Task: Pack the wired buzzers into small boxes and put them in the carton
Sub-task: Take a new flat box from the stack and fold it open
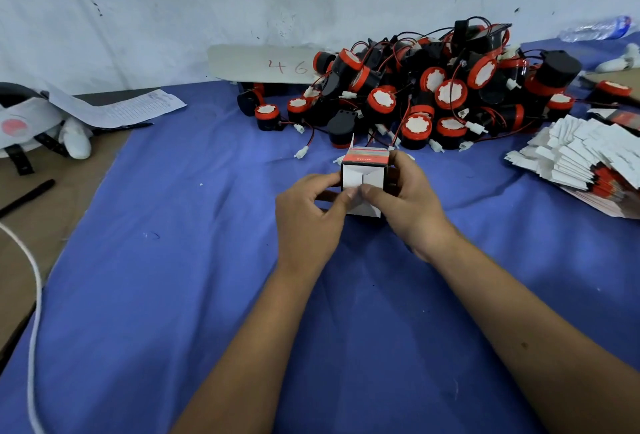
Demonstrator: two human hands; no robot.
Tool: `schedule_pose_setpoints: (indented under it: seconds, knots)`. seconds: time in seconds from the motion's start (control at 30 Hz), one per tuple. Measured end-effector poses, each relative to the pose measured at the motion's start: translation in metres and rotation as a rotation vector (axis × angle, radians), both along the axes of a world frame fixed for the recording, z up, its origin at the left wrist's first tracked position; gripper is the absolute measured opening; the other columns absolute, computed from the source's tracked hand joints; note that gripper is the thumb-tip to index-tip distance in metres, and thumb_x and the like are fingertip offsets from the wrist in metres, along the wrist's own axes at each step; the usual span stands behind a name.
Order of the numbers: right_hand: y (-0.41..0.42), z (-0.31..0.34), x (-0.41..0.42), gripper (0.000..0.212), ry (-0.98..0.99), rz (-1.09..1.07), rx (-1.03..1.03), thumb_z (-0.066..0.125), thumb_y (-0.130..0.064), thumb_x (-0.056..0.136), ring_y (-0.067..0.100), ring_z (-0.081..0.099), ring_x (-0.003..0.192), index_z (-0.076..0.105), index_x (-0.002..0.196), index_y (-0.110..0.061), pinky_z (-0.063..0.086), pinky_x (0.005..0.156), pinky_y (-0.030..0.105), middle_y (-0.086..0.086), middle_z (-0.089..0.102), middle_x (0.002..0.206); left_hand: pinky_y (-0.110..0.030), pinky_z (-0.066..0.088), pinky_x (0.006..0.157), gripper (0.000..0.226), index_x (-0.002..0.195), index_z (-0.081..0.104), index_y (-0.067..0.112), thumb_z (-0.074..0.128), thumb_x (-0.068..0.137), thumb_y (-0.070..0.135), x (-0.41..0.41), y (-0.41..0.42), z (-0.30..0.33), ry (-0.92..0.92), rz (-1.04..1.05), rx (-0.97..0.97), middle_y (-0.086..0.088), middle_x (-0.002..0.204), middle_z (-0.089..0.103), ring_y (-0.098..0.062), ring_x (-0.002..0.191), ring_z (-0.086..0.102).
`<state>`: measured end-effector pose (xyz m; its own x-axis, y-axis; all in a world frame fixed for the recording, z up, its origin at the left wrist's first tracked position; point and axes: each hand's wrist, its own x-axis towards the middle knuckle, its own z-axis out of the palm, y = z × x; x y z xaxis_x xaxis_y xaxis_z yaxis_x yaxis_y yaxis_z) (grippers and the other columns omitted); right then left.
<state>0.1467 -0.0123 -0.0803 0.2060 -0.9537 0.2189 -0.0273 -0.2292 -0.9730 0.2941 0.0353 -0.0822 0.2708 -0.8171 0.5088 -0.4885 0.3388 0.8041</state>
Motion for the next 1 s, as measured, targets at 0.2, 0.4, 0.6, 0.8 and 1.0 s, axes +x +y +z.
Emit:
schedule_pose_setpoints:
  seconds: [0.2,0.4,0.6,0.8,1.0]
  knots:
    - [0.001,0.0,0.002,0.038,0.065,0.035,-0.086,0.066,-0.006,0.097,0.005,0.066,0.114,0.058,0.131,-0.021,0.055,0.094,0.024,-0.01,0.07,0.122,-0.015,0.055,0.071,0.025,0.115,0.079,0.02,0.076,0.091,0.011,0.003,-0.002,-0.002,-0.011,0.047,-0.013,0.007,0.103,0.077,-0.003,0.091,0.071]
    - [0.003,0.006,-0.005,0.028,-0.059,0.22,-0.035,0.075,-0.008,0.087,0.022,0.074,0.103,0.071,0.112,-0.019,0.06,0.088,0.03,0.002,0.078,0.106,-0.047,0.064,0.079,0.026,0.11,0.081,0.014,0.06,0.1,0.003,0.016,-0.009,-0.005,0.214,0.049,0.132,0.003,0.096,0.08,-0.018,0.088,0.076]
    - [0.009,0.002,-0.002,0.013,0.555,-0.049,-0.598,0.069,-0.002,0.09,0.01,0.064,0.083,0.068,0.094,-0.014,0.048,0.073,0.026,-0.013,0.068,0.085,-0.035,0.063,0.086,0.028,0.129,0.069,0.022,0.049,0.11,0.022,0.013,-0.007,0.003,0.609,-0.154,0.202,-0.01,0.119,0.075,-0.027,0.104,0.076]
    - [0.018,0.014,0.007,0.039,0.937,0.058,-0.624,0.054,0.009,0.074,0.033,0.066,0.094,0.072,0.103,-0.011,0.042,0.108,0.052,0.004,0.075,0.098,-0.038,0.054,0.075,0.029,0.089,0.071,0.018,0.06,0.101,0.042,0.009,-0.002,0.001,0.206,-0.139,0.219,0.003,0.082,0.072,-0.015,0.081,0.069]
    - [0.026,0.019,0.015,0.034,0.998,-0.021,-0.566,0.054,0.0,0.079,0.031,0.06,0.096,0.067,0.108,-0.01,0.034,0.09,0.029,0.006,0.071,0.104,-0.03,0.049,0.074,0.03,0.081,0.068,0.023,0.053,0.093,0.047,0.011,-0.004,0.002,-0.11,0.138,0.125,0.009,0.079,0.068,-0.018,0.086,0.062]
